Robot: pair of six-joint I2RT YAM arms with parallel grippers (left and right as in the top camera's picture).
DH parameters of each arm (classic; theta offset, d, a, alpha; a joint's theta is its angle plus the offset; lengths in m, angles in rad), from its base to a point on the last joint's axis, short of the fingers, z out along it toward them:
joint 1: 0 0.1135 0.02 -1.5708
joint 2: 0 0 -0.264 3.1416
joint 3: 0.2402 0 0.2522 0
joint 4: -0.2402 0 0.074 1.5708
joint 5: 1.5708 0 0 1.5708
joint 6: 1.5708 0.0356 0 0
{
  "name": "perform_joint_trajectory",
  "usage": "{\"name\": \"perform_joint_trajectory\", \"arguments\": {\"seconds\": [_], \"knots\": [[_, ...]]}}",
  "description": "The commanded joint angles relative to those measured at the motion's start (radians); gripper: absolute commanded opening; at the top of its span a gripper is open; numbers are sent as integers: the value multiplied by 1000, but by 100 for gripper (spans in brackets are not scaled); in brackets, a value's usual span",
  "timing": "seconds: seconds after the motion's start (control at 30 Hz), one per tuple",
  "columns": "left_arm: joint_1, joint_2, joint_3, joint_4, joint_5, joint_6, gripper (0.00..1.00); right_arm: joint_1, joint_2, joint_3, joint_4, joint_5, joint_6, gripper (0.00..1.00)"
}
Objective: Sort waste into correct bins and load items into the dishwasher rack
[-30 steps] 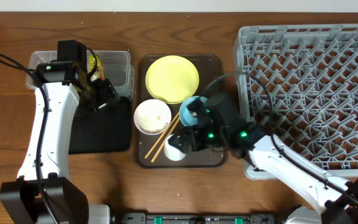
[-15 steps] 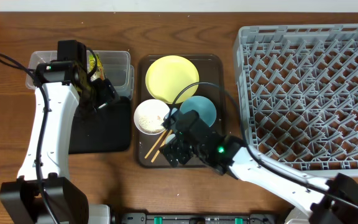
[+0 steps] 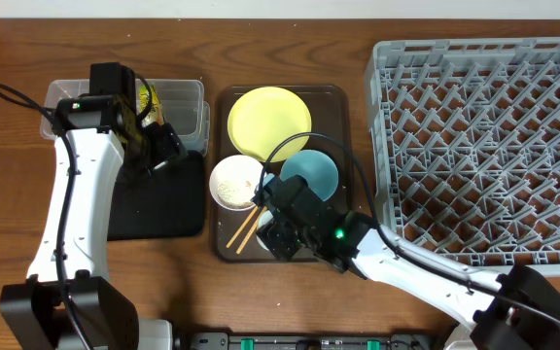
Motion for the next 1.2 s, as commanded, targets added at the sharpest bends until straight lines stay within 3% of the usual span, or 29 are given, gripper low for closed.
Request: {"name": "perform_joint_trajectory", "arguments": {"seconds": [0.0, 0.13, 0.23, 0.37, 0.6, 0.73, 0.87, 1.0, 1.17], "knots": [[4, -4, -3, -3, -6, -2, 85, 13, 24, 14, -5, 9, 7, 69], [4, -4, -3, -3, -6, -2, 85, 13, 24, 14, 0, 9, 11, 60], [4, -4, -3, -3, -6, -2, 85, 11, 18, 16, 3, 9, 74, 48], [4, -4, -3, -3, -6, -2, 85, -20, -24, 16, 3, -22, 268, 39], [4, -4, -3, -3, -6, -1, 85, -214, -58, 11, -12, -425, 603, 21], [4, -4, -3, -3, -6, -1, 85, -314, -57, -11, -6, -610, 692, 18], [4, -4, -3, -3, -6, -1, 85, -364, -57, -34, -5, -732, 800, 1], [4, -4, -3, -3, -6, -1, 85, -371, -57, -72, -5, -777, 934, 1], [4, -4, -3, -3, -6, -1, 85, -372, -57, -133, -11, -723, 985, 1]]}}
